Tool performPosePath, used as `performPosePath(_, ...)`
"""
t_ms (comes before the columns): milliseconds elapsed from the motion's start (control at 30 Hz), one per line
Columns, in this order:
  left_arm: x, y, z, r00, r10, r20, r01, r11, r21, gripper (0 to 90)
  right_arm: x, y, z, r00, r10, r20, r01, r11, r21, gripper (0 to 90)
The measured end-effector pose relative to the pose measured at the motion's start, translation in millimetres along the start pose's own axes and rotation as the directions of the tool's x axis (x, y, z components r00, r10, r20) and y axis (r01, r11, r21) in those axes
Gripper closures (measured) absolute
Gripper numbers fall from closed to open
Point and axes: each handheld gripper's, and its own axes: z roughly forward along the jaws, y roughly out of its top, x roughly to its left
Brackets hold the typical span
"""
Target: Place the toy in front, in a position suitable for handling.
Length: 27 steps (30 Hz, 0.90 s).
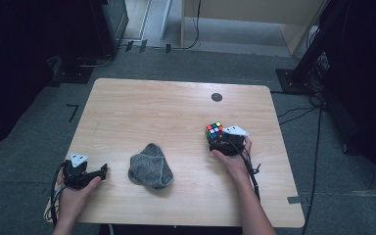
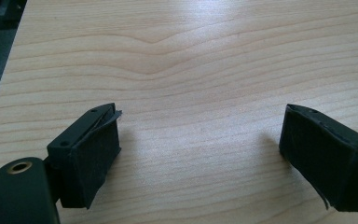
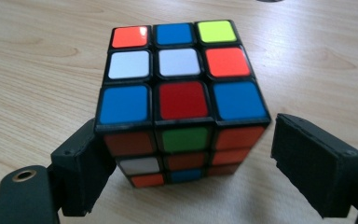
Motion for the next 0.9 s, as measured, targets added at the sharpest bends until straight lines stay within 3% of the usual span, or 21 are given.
performPosePath(133,-0.2,-0.1,0.0,1.0,-0.002,0.001,0.002,1.0,-0.001,12.1,-0.1,3.8,7.7,1.0,-0.002,0.0,0.002,0.999,0.039,19.0)
performPosePath(233,0.0,-0.2,-0.2,1.0,0.002,0.002,-0.002,1.0,0.0,12.1,0.4,3.9,7.6,0.9999,-0.01,-0.008,0.01,0.999,0.039,33.7)
performPosePath(400,0.0,-0.4,-1.8,1.0,0.001,0.002,-0.001,1.0,0.005,13.6,2.1,1.5,3.3,0.9997,-0.02,-0.014,0.02,0.999,0.027,34.5)
performPosePath(500,-0.1,-0.6,-2.9,1.0,0.005,-0.003,-0.005,1.0,0.006,13.9,2.4,-0.8,-4.3,0.9991,-0.014,-0.04,0.014,1.0,0.004,34.6)
performPosePath(600,-1.5,0.2,-4.0,0.9998,0.008,-0.017,-0.008,1.0,0.005,14.0,4.6,-1.8,-15.4,0.999,-0.022,-0.038,0.022,1.0,-0.02,34.6)
performPosePath(700,-6.6,3.1,-6.5,0.9993,0.014,-0.035,-0.014,0.9999,-0.005,14.2,5.2,-1.8,-29.7,0.9987,-0.004,-0.052,0.001,0.998,-0.058,34.6)
performPosePath(900,-27.2,12.2,-16.3,0.9989,0.043,0.019,-0.043,0.9979,-0.05,14.2,10.6,-0.4,-54.9,0.998,-0.01,-0.063,0.005,0.996,-0.09,34.6)
